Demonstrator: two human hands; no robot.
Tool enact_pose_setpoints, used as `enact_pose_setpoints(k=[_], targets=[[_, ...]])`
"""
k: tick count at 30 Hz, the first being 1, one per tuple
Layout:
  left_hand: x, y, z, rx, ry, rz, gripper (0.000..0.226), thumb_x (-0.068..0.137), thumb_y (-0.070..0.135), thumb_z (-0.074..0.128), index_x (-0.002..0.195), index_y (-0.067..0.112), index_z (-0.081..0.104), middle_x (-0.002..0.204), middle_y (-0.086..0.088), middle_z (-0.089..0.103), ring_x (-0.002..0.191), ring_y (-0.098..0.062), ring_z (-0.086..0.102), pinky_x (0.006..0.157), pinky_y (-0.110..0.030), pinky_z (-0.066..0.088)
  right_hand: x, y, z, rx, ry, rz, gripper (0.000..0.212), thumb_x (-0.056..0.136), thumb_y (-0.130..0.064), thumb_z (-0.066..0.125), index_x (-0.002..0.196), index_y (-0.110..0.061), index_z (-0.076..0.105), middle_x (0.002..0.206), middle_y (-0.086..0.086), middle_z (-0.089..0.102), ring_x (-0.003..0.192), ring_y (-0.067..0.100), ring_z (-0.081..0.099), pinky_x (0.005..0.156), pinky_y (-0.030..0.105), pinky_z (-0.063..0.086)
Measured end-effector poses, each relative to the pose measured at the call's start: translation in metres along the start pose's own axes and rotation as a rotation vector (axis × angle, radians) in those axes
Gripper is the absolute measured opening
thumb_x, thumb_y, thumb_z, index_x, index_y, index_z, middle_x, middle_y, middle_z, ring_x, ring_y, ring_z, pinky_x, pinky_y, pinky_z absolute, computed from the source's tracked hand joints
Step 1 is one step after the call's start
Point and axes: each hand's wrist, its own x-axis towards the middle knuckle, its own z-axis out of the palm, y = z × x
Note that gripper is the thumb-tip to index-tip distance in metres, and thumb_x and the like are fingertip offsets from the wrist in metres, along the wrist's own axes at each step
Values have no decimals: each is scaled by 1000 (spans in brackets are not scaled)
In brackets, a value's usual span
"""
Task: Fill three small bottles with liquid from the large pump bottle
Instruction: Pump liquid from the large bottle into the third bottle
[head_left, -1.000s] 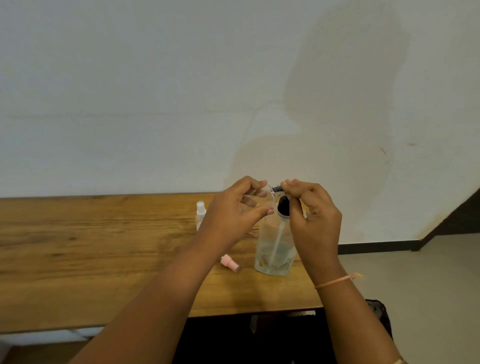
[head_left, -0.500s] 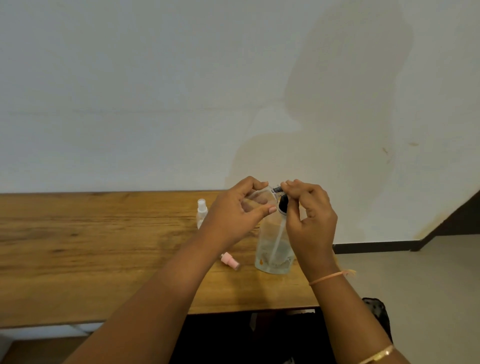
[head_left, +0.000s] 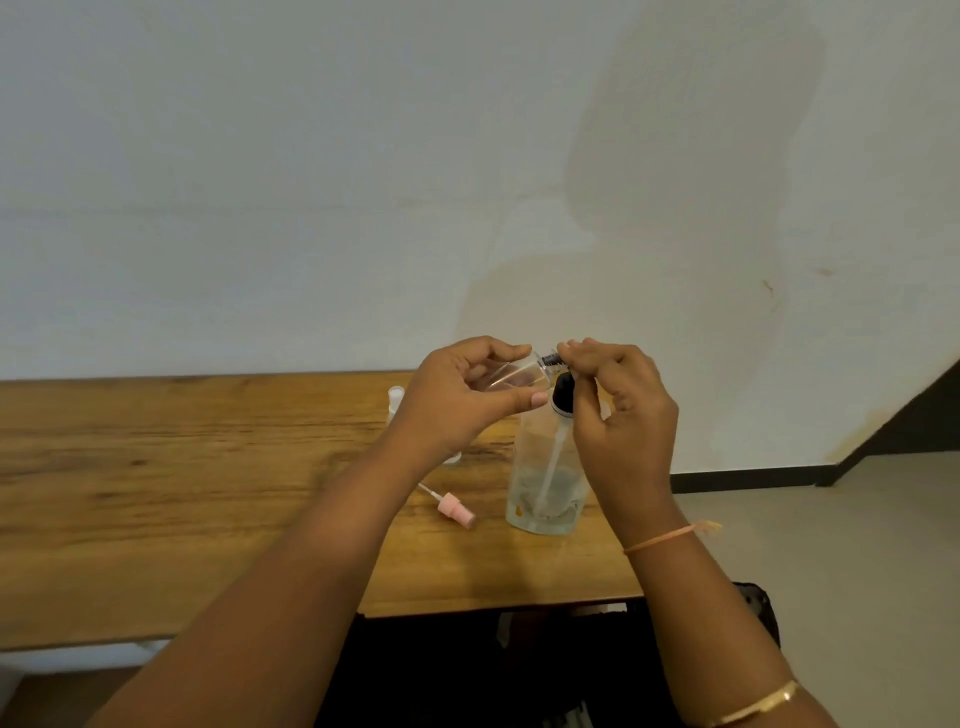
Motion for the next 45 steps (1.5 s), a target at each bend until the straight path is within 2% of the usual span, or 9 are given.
enact_pose_setpoints(k=[5, 12, 14, 19, 24, 31, 37, 42, 45], targets=[[-2, -1, 3, 67, 24, 0, 38, 67, 4, 80, 95, 24, 64, 98, 6, 68, 89, 1, 67, 81, -16, 53, -5, 2, 3, 6, 4, 20, 27, 81, 4, 54, 101, -7, 69, 96, -5, 55, 100, 17, 56, 90, 6, 38], [-12, -2, 14, 128, 106, 122, 34, 74, 13, 77, 99, 29, 60, 99, 16, 64, 92, 12, 61, 74, -8, 48, 4, -3, -4, 66, -31, 57, 28, 82, 0, 52, 101, -12, 69, 96, -4, 58, 101, 23, 60, 87, 29, 47], [-12, -2, 15, 156, 115, 139, 33, 75, 14, 76, 101, 26, 59, 101, 15, 63, 91, 17, 58, 72, -4, 45, 4, -3, -3, 50, -28, 56, 28, 83, 0, 52, 102, -10, 69, 97, -4, 58, 102, 22, 60, 88, 28, 48], [-10, -7, 15, 187, 111, 120, 32, 74, 15, 77, 97, 29, 59, 107, 11, 65, 93, 13, 60, 75, -7, 48, -6, 2, 6, 42, 36, 27, 25, 85, -4, 48, 100, -6, 68, 97, -4, 54, 104, 10, 54, 92, 11, 40], [-13, -12, 17, 240, 122, 106, 34, 75, 21, 76, 95, 40, 55, 104, 19, 64, 101, 9, 60, 88, -20, 51, -10, 4, 13, 33, 65, 27, 22, 84, 4, 47, 94, -1, 67, 95, 1, 53, 103, -10, 44, 95, 14, 41], [-16, -4, 15, 257, 117, 168, 37, 75, 23, 76, 95, 42, 51, 98, 26, 60, 91, 25, 52, 76, -1, 43, -1, -2, 2, 18, 27, 5, 25, 85, -2, 47, 97, -8, 68, 96, -6, 53, 100, 10, 54, 87, 11, 41], [-12, -7, 12, 299, 104, 158, 37, 74, 24, 77, 94, 43, 53, 94, 27, 61, 93, 19, 55, 79, -8, 47, -7, 1, 7, 39, 51, -6, 26, 85, -5, 44, 97, -2, 67, 97, -3, 52, 102, 3, 48, 93, 10, 39], [-9, -14, 10, 314, 92, 122, 35, 73, 24, 78, 86, 44, 53, 97, 29, 61, 98, 5, 61, 88, -29, 53, -12, 5, 11, 9, 45, 5, 22, 85, 5, 49, 97, -1, 66, 96, 0, 51, 101, -3, 43, 97, 17, 40], [-9, -11, 9, 311, 85, 156, 37, 73, 24, 78, 89, 46, 52, 94, 30, 60, 95, 12, 59, 84, -18, 51, -9, 1, 8, 20, 48, 39, 24, 82, 7, 50, 96, -4, 67, 95, -1, 53, 101, 1, 48, 92, 10, 40]])
